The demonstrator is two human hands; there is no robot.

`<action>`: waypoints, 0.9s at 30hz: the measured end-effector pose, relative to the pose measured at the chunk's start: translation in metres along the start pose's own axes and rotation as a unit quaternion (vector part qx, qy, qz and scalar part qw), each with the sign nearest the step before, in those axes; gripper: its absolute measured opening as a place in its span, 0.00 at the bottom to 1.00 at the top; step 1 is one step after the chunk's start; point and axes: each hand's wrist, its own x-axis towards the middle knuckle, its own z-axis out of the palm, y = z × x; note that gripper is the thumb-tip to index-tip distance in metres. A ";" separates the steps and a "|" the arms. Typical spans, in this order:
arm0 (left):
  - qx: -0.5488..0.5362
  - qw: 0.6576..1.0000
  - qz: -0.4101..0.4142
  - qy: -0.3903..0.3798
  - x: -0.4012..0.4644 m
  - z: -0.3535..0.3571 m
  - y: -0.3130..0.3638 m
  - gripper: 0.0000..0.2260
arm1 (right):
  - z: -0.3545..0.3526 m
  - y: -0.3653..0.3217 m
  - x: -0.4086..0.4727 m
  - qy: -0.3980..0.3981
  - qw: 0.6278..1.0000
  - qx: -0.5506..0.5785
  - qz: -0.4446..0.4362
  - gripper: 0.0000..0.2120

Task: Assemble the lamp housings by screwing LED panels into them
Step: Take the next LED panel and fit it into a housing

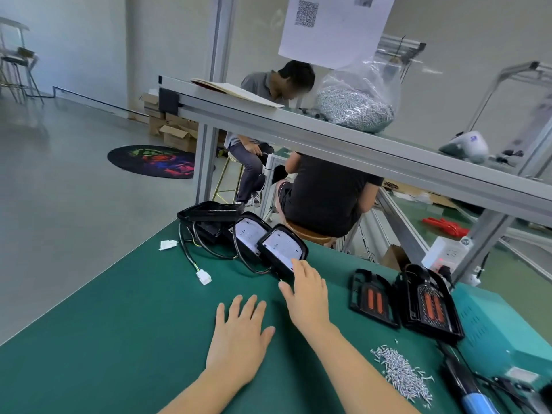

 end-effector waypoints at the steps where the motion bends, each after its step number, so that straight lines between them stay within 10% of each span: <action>1: -0.003 1.000 0.000 0.003 0.000 0.000 0.000 0.26 | 0.000 -0.001 0.006 0.003 1.000 -0.001 0.001 0.25; 13: -0.004 1.000 0.003 -0.001 0.001 0.003 0.001 0.25 | 0.015 -0.014 0.044 -0.006 0.999 -0.014 0.031 0.21; 27: -0.075 0.997 0.002 -0.032 0.008 -0.005 0.000 0.25 | 0.005 -0.132 0.111 0.032 0.990 -0.023 -0.135 0.28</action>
